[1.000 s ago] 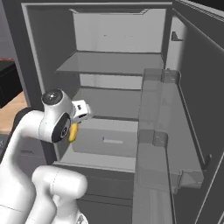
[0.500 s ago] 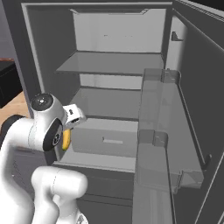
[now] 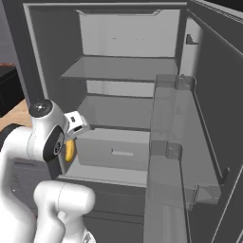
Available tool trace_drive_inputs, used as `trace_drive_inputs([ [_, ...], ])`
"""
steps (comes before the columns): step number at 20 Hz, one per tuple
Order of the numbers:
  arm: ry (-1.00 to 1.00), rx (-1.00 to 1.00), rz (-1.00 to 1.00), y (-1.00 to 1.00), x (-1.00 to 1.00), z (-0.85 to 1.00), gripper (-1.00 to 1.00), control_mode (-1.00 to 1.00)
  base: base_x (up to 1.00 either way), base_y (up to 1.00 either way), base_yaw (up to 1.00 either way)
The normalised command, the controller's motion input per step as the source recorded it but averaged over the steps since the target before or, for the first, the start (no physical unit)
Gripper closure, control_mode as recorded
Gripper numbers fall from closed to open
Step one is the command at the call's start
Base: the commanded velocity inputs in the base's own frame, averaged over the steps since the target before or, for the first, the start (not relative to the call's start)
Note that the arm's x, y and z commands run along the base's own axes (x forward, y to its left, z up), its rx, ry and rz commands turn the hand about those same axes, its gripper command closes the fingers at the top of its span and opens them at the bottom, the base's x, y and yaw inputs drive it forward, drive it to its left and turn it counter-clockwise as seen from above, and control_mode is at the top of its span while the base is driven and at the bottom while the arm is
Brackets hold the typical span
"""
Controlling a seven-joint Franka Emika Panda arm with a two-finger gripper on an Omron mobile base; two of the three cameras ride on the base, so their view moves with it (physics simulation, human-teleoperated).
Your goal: Retrieve the tangerine and banana from the fridge and place them into the bowl on the dining table.
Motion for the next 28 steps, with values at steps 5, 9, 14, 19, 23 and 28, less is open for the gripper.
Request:
trace_drive_inputs([
  [5, 0.0, 0.0, 0.01, 0.0, -0.03, 0.0, 1.0, 1.0, -0.33, 0.0, 0.07],
  [9, 0.0, 0.0, 0.0, 0.0, 0.0, 0.0, 1.0, 1.0, -0.68, 0.0, 0.16],
  [14, 0.0, 0.0, 0.0, 0.0, 0.0, 0.0, 1.0, 1.0, -0.73, 0.0, 0.17],
  [19, 0.0, 0.0, 0.0, 0.0, 0.0, 0.0, 1.0, 1.0, -0.73, 0.0, 0.17],
  [23, 0.0, 0.0, 0.0, 0.0, 0.0, 0.0, 1.0, 1.0, -0.77, 0.0, 0.12],
  [28, 0.0, 0.0, 0.0, 0.0, 0.0, 0.0, 1.0, 1.0, -0.7, 0.0, 0.07],
])
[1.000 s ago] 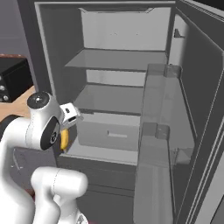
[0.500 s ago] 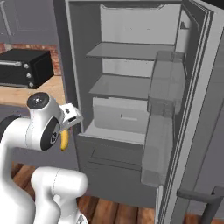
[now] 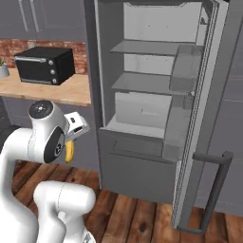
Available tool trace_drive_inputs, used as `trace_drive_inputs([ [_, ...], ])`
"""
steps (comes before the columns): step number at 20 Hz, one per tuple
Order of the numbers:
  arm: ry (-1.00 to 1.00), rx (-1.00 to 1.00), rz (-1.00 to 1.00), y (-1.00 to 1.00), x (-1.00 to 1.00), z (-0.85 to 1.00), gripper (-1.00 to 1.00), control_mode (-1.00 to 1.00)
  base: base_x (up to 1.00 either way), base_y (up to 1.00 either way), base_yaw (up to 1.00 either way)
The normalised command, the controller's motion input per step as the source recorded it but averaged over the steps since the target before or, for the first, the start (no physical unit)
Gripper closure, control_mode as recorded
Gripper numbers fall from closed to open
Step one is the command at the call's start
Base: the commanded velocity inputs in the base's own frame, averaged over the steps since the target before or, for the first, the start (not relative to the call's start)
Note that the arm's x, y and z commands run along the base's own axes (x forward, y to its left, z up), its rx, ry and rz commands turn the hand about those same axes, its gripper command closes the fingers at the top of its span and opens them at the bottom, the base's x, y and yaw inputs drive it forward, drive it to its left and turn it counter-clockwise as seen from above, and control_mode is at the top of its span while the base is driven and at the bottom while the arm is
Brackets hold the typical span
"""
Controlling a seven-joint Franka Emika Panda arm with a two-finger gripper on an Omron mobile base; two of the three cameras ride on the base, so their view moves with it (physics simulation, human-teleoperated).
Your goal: Retrieve the tangerine and banana from the fridge and place them into the bowl on the dining table.
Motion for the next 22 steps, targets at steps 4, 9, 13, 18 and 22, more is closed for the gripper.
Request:
trace_drive_inputs([
  [4, 0.0, 0.0, 0.0, 0.0, 0.0, 0.0, 1.0, 1.0, -0.59, -0.12, 0.0],
  [9, 0.0, 0.0, 0.0, 0.0, 0.0, 0.0, 1.0, 1.0, -0.41, -0.21, 0.0],
  [13, 0.0, 0.0, 0.0, 0.0, 0.0, 0.0, 1.0, 1.0, -0.21, -0.4, 0.0],
  [18, 0.0, 0.0, 0.0, 0.0, 0.0, 0.0, 1.0, 1.0, -0.01, -0.64, 0.0],
  [22, 0.0, 0.0, 0.0, 0.0, 0.0, 0.0, 1.0, 1.0, 0.0, -0.71, 0.0],
])
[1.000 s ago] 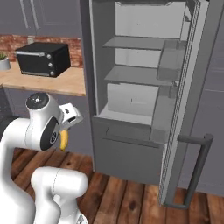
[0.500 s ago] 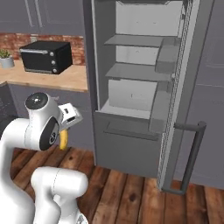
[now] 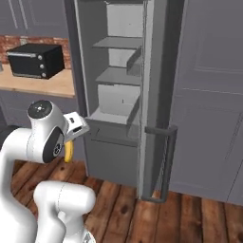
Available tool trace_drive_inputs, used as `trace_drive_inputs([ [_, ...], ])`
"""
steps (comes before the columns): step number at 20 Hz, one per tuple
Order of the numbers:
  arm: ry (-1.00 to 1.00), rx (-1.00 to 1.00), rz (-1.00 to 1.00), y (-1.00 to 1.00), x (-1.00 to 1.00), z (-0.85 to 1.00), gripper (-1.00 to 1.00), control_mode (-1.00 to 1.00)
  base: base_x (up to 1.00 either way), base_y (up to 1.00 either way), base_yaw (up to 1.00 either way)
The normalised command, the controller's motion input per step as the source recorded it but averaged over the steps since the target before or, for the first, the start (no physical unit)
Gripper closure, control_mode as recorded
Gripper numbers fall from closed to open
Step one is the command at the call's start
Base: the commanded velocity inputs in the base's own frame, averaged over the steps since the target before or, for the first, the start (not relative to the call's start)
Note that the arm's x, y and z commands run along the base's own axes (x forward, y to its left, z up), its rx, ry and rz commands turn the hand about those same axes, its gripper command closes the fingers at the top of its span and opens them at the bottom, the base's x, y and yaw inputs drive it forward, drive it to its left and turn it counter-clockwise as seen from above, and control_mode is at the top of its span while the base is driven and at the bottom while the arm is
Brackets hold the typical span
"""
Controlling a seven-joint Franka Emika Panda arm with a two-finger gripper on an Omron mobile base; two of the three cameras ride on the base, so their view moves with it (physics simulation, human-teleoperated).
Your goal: Retrieve the tangerine and banana from the fridge and place them into the bowl on the dining table.
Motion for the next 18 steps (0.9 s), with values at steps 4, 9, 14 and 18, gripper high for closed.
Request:
trace_drive_inputs([
  [4, 0.0, 0.0, 0.0, 0.0, 0.0, 0.0, 1.0, 1.0, -0.06, -0.72, 0.0],
  [9, 0.0, 0.0, 0.0, 0.0, 0.0, 0.0, 1.0, 1.0, -0.13, -0.69, 0.0],
  [14, 0.0, 0.0, 0.0, 0.0, 0.0, 0.0, 1.0, 1.0, -0.32, -0.69, 0.0],
  [18, 0.0, 0.0, 0.0, 0.0, 0.0, 0.0, 1.0, 1.0, -0.41, -0.72, 0.0],
])
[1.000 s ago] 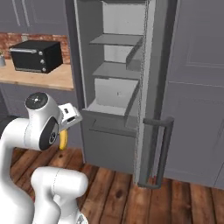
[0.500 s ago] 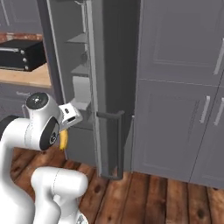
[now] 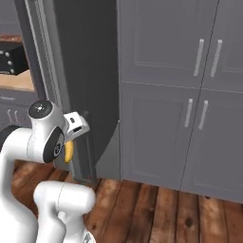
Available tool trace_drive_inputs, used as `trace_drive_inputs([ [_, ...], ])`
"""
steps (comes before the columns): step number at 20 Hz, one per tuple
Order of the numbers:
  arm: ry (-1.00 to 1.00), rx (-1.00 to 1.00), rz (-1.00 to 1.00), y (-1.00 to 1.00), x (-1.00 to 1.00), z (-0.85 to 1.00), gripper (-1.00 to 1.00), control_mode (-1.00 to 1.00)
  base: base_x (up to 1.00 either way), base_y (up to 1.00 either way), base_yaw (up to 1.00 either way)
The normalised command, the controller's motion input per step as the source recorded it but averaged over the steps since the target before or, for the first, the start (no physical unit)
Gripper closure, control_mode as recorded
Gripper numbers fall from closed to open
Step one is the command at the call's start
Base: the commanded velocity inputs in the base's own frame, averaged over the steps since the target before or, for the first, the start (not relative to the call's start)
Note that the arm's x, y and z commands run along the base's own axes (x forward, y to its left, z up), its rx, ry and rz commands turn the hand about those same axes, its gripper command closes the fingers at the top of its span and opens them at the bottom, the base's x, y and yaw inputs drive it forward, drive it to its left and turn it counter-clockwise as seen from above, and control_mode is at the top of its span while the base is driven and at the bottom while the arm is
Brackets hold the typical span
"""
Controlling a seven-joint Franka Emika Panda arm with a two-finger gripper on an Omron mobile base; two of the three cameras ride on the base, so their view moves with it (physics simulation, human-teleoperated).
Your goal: Retrieve the tangerine and banana from the fridge and place them into the bowl on the dining table.
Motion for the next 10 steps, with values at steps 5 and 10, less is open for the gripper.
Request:
trace_drive_inputs([
  [5, 0.0, 0.0, 0.0, 0.0, 0.0, 0.0, 1.0, 1.0, -0.19, -0.77, 0.0],
  [10, 0.0, 0.0, 0.0, 0.0, 0.0, 0.0, 1.0, 1.0, 0.0, -0.78, 0.0],
])
